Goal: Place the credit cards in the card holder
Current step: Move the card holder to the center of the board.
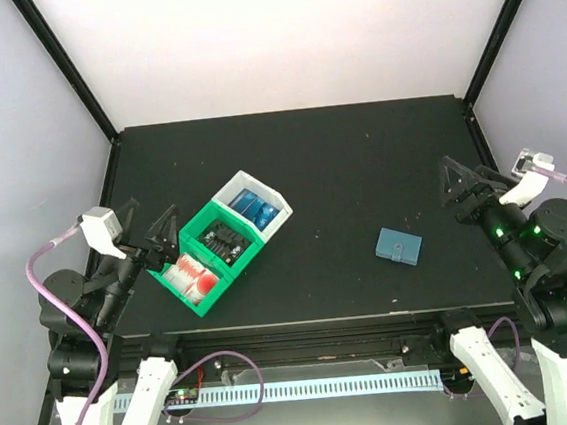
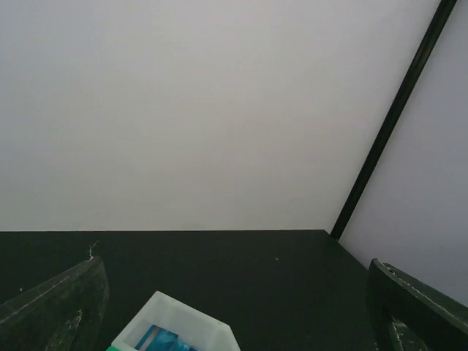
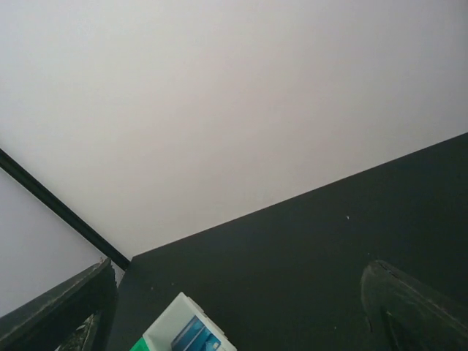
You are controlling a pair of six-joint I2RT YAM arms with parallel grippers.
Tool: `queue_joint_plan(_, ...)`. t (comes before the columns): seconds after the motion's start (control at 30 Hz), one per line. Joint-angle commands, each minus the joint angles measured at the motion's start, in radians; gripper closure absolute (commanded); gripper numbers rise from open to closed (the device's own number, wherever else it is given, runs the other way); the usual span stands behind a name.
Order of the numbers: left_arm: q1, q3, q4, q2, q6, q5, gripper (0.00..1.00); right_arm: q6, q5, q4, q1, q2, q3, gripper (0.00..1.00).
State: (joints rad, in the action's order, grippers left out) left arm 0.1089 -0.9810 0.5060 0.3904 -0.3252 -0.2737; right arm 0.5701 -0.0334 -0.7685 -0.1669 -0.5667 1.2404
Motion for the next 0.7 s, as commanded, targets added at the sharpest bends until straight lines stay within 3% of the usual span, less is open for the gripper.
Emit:
queue_joint_plan(0.0,-0.028,0.011,-0.054,0.01,-0.03,-0.118,0.02,0.037,-0.088,0.045,0.048,0.036,-0.03,0.08)
queue_joint_plan(0.17,-0.036,0.035,-0.062,0.014,-0.052,-0.195,0.01,0.05,-0.116,0.072,0.077,0.072,-0.096,0.06)
queue_joint_plan(0.4,-0.03,0.179,-0.234,0.018,-0.109,-0.393,0.01,0.016,-0.083,0.071,0.088,0.079,-0.257,0.02)
queue_joint_plan(0.53,-0.018,0.266,-0.354,0.075,-0.174,-0.519,0.01,0.013,-0.085,0.098,0.09,-0.006,-0.376,0.02)
queue_joint_plan(0.67,0.039,0.306,-0.439,0.164,-0.223,-0.546,0.01,0.04,-0.072,0.153,0.092,-0.153,-0.503,0.03)
